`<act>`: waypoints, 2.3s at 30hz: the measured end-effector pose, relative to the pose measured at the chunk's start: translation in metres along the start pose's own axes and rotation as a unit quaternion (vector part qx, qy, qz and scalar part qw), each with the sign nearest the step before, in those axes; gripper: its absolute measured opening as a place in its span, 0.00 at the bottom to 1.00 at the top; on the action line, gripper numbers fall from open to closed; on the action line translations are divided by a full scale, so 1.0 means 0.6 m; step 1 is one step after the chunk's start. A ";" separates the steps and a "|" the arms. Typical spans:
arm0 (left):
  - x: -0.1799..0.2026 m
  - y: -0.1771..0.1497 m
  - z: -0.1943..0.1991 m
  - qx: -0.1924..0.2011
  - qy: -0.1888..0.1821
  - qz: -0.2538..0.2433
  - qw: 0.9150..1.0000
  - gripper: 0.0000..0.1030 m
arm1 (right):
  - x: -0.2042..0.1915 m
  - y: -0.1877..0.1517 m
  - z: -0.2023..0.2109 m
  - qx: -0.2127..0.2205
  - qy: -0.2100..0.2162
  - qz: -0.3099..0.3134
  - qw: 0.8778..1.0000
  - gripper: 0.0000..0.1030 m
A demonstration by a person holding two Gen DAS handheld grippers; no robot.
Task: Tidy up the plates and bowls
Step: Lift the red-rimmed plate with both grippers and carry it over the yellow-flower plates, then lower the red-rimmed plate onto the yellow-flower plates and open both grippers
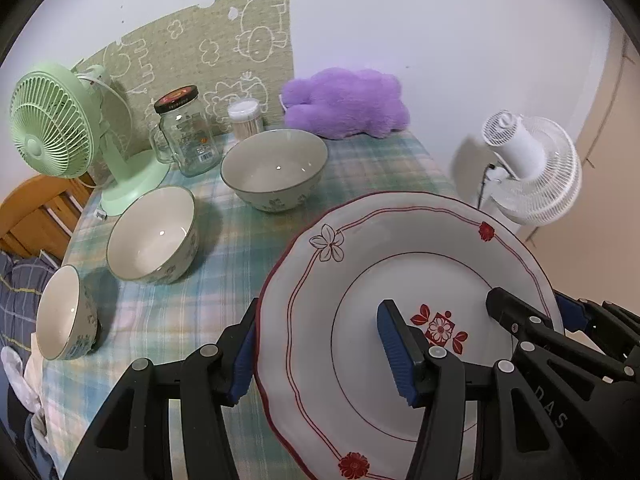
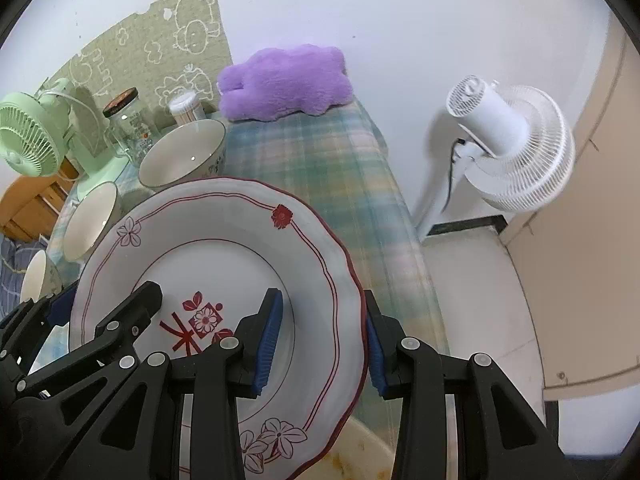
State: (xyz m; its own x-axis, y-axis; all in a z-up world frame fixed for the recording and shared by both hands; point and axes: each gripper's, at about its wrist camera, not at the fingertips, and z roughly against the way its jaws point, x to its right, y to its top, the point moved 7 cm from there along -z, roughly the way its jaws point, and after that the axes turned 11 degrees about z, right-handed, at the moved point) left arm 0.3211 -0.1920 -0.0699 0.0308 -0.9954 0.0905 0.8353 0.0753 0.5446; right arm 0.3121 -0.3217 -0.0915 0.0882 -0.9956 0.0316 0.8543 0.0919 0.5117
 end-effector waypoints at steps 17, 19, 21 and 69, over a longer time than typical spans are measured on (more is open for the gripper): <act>0.022 -0.145 0.036 -0.057 -0.039 -0.063 0.996 0.55 | 0.005 -0.167 0.062 -0.034 -0.038 -0.051 0.997 0.41; 0.024 -0.160 0.035 -0.064 -0.042 -0.069 0.995 0.55 | 0.009 -0.189 0.062 -0.042 -0.042 -0.061 0.996 0.41; 0.028 -0.177 0.036 -0.069 -0.044 -0.074 0.994 0.55 | 0.012 -0.205 0.062 -0.047 -0.045 -0.067 0.996 0.41; 0.003 -0.224 0.032 -0.092 -0.042 -0.094 0.990 0.78 | 0.008 -0.251 0.045 -0.073 -0.064 -0.070 0.993 0.26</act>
State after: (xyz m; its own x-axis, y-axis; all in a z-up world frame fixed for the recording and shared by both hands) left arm 0.1987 -0.2029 -0.1270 -0.1735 -0.9819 0.0760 0.9084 -0.1297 0.3976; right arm 0.1701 -0.3405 -0.1455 -0.0941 -0.9921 0.0828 0.9193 -0.0547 0.3897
